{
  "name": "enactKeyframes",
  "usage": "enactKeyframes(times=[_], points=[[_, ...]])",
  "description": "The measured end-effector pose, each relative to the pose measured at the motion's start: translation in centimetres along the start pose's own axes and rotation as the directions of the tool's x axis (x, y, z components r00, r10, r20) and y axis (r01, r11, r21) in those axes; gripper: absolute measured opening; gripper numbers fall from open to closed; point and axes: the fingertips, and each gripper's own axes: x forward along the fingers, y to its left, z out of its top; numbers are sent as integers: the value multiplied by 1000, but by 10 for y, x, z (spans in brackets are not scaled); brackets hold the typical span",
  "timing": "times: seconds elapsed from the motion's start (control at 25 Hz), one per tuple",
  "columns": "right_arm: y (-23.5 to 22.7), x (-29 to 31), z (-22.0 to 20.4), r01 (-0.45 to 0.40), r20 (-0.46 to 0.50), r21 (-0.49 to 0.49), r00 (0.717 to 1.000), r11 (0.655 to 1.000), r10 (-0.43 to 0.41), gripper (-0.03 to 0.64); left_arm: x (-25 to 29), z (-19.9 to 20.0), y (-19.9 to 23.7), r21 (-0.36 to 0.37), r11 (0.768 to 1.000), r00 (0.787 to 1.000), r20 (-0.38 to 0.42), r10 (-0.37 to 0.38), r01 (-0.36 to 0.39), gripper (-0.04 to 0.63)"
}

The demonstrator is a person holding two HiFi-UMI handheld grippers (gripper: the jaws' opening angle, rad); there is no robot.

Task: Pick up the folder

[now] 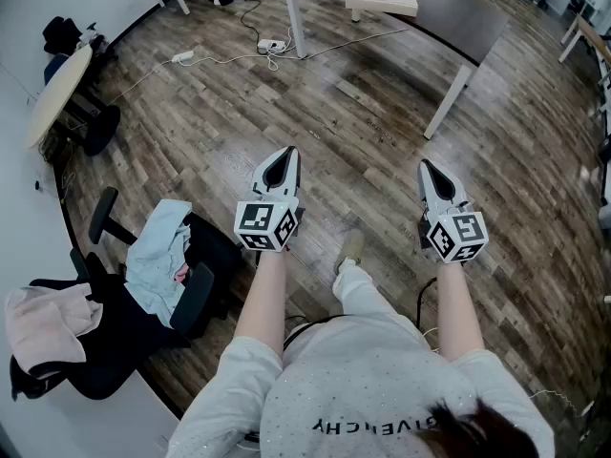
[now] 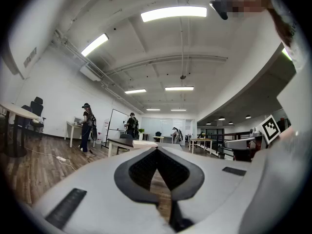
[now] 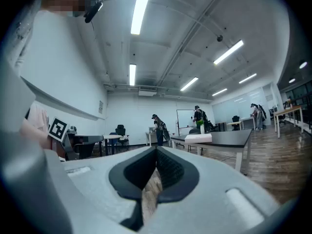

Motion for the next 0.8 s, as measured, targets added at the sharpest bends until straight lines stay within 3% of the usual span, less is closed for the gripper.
enactKeyframes(times=[0.8], points=[[-115,177,-5,24,-23,53,999,998,-23,-3,206,-14,79,-23,999,998,-55,-32,31,-3]])
